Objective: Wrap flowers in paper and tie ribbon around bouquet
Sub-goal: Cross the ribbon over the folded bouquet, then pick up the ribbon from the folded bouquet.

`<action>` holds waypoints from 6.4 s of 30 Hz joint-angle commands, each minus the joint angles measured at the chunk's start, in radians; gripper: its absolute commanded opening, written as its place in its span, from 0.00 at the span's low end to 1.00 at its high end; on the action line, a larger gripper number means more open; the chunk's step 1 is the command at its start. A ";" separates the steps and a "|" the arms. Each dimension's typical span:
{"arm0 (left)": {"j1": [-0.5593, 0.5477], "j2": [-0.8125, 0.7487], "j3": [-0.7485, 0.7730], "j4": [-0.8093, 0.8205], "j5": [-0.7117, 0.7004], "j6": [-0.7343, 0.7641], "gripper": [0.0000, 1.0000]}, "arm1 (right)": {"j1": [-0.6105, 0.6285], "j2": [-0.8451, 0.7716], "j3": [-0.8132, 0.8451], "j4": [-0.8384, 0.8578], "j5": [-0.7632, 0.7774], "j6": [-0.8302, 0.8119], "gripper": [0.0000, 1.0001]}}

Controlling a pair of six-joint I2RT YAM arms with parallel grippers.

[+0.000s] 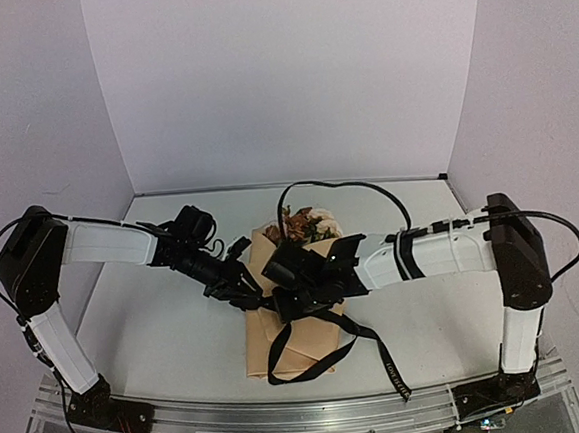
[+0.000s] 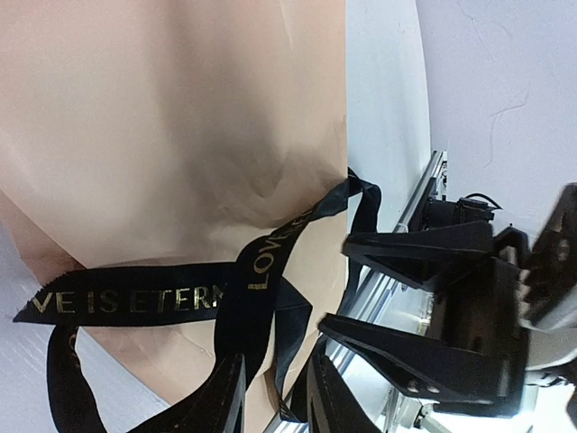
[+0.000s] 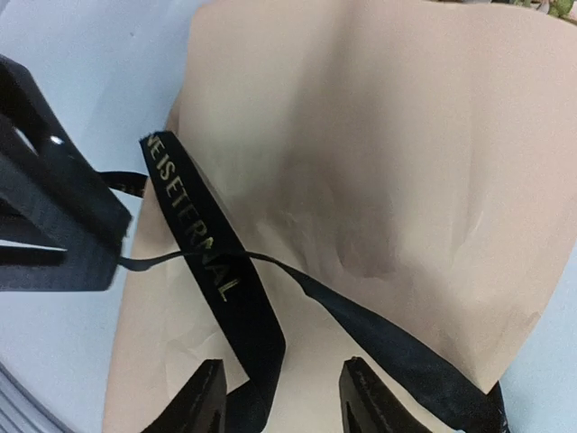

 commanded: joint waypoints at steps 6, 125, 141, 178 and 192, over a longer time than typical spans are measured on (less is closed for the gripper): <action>0.006 -0.046 -0.062 0.042 0.017 0.000 0.15 | -0.053 -0.034 0.064 0.032 -0.023 0.005 0.46; 0.119 -0.257 -0.363 0.439 -0.064 -0.279 0.04 | -0.160 0.344 0.544 0.021 -0.399 0.092 0.02; 0.103 -0.280 -0.341 0.539 -0.167 -0.209 0.52 | -0.254 0.428 0.688 0.221 -0.718 0.474 0.00; 0.067 -0.270 -0.371 0.656 -0.462 -0.301 0.00 | -0.274 -0.419 -0.343 0.166 -0.212 0.697 0.76; 0.071 -0.352 -0.332 0.410 -0.690 -0.362 0.00 | -0.148 -0.538 -0.594 0.048 -0.026 0.926 0.54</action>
